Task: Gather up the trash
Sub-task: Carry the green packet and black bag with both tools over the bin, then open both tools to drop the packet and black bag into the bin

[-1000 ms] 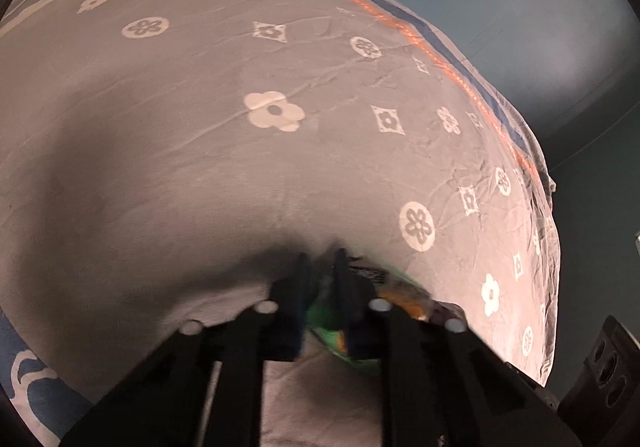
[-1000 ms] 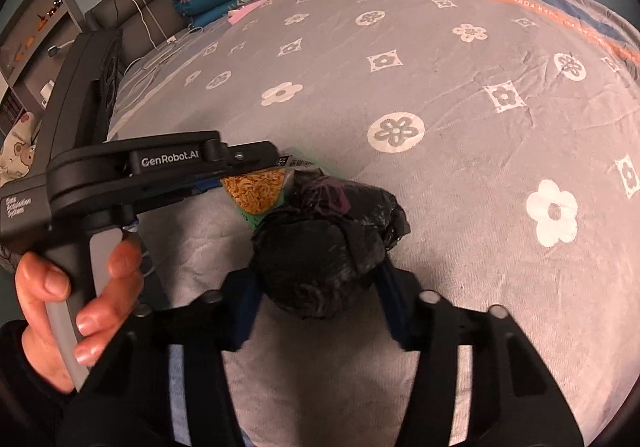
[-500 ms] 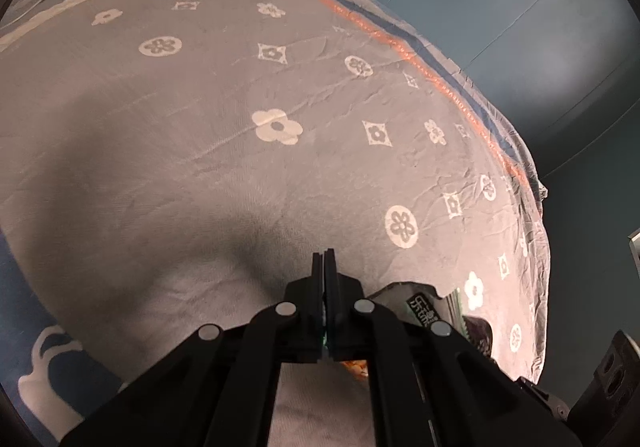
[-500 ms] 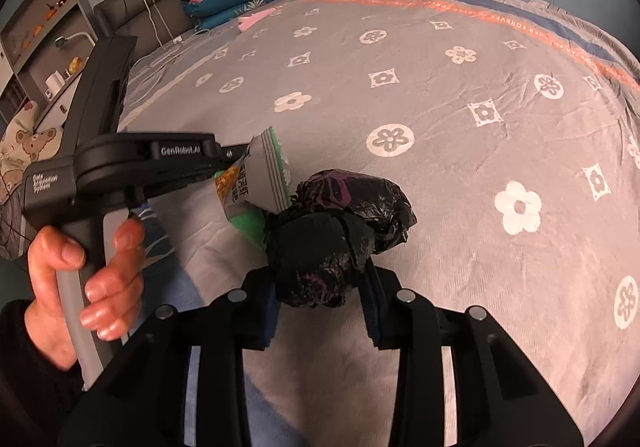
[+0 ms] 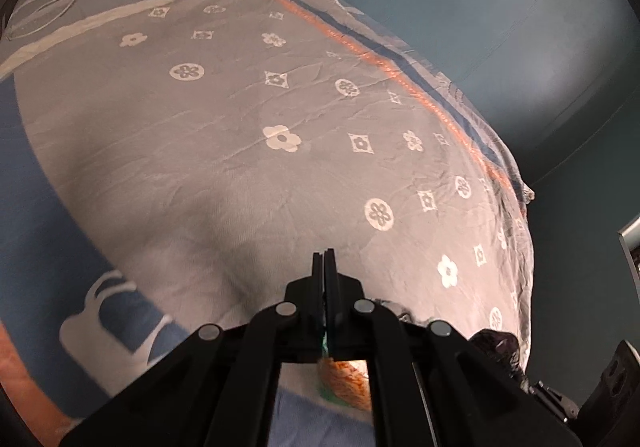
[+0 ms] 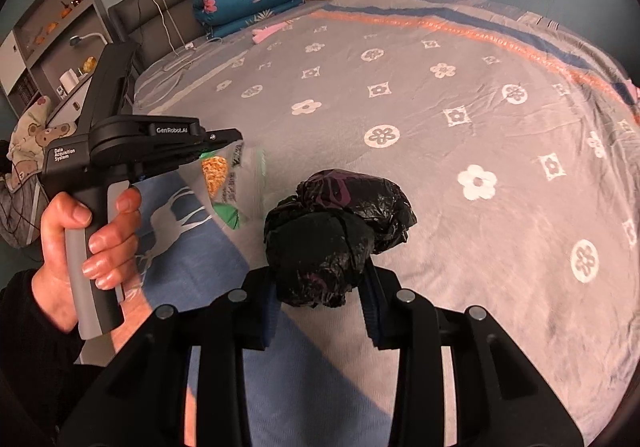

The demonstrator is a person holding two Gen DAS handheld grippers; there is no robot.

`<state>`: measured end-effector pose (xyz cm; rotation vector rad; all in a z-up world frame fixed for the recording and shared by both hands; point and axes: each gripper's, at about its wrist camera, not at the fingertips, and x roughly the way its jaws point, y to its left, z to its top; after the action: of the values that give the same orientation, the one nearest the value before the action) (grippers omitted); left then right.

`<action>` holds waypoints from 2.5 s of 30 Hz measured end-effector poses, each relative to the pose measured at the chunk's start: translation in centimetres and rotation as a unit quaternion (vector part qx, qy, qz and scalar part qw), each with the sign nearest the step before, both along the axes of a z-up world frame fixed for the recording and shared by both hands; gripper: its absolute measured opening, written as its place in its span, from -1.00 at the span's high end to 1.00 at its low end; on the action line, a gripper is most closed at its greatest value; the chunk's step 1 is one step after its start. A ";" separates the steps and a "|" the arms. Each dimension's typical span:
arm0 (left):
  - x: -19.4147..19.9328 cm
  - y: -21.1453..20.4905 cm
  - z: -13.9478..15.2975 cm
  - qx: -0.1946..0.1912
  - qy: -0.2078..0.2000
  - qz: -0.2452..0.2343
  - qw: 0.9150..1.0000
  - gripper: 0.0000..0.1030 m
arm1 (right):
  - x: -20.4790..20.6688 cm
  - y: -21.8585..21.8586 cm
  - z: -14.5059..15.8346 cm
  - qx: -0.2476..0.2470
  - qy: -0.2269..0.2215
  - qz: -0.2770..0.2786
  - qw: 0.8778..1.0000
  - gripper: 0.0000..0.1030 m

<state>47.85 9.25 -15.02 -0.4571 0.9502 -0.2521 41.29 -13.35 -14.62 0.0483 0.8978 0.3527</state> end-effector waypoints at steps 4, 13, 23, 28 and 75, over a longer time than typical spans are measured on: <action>-2.7 -0.4 1.2 0.004 -0.010 -0.013 1.000 0.99 | -2.6 -0.9 1.5 0.000 -0.007 -0.005 1.000 0.37; -9.7 -2.1 4.0 0.004 -0.037 -0.044 0.998 0.99 | -9.3 -3.7 4.5 0.009 -0.024 -0.014 1.000 0.37; -17.1 -7.0 7.2 0.018 -0.084 -0.099 0.991 0.99 | -17.0 -8.4 6.6 0.018 -0.044 -0.055 0.997 0.37; -20.7 -11.1 9.2 0.014 -0.113 -0.145 0.983 0.99 | -20.9 -11.8 7.7 0.027 -0.053 -0.093 0.994 0.37; -33.9 -41.8 8.3 -0.002 -0.101 -0.421 0.902 0.43 | -41.2 -40.9 6.5 0.104 -0.086 -0.414 0.900 -0.06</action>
<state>13.95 -32.55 -6.73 0.0104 0.8949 -1.0667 0.13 -54.27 -8.07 0.5738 0.5889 -0.3452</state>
